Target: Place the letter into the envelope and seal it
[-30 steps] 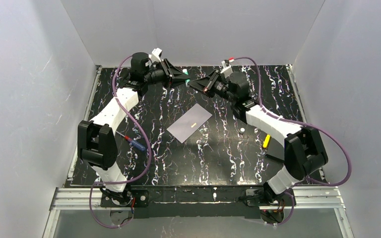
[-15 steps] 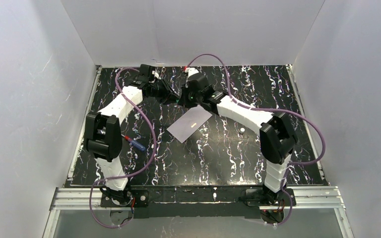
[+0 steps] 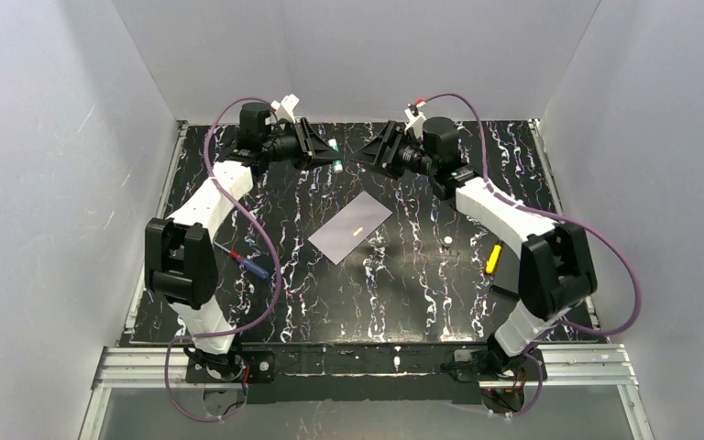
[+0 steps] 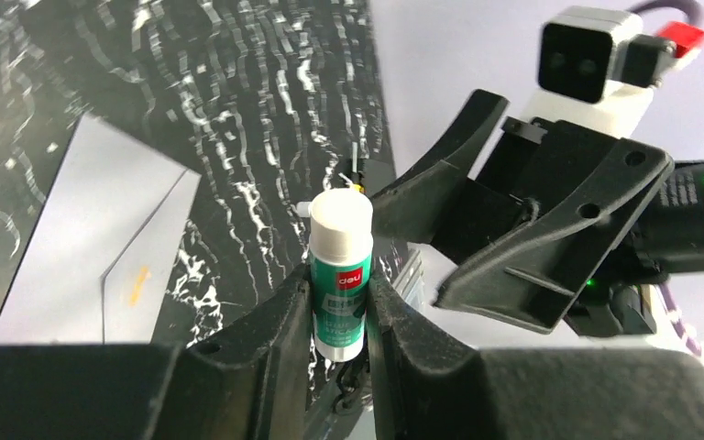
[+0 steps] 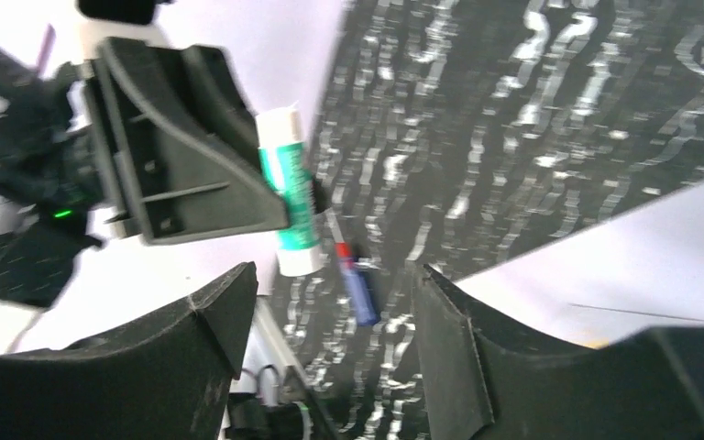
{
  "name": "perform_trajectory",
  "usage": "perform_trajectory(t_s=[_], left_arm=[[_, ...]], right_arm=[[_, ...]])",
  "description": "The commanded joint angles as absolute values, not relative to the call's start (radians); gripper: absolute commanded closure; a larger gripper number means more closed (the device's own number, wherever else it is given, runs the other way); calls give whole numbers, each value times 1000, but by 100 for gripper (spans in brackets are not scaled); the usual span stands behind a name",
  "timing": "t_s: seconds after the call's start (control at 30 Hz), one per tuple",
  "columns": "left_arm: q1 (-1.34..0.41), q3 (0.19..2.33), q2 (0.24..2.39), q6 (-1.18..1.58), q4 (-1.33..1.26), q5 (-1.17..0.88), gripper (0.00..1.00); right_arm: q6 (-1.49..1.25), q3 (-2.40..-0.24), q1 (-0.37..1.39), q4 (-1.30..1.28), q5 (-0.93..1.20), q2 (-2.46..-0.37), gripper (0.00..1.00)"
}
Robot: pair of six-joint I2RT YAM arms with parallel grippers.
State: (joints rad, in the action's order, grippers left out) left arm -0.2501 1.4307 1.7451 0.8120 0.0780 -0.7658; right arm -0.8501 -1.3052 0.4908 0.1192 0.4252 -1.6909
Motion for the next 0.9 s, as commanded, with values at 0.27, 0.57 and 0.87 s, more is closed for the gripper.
perform_trajectory(t_s=[0.27,0.57,0.87], left_arm=[[-247,1421,1540,362,-85,-1201,100],[-246,1401,1479,156,-59,-1253,100],[-246,1388,1481,163,-57,-1269,100]], right_arm=[[-1086,-1239,511,876,712,-1583,26],[-856,-1353,509,653,765,-1593,28],[-747,-1401,538,554,770,-1611,36]])
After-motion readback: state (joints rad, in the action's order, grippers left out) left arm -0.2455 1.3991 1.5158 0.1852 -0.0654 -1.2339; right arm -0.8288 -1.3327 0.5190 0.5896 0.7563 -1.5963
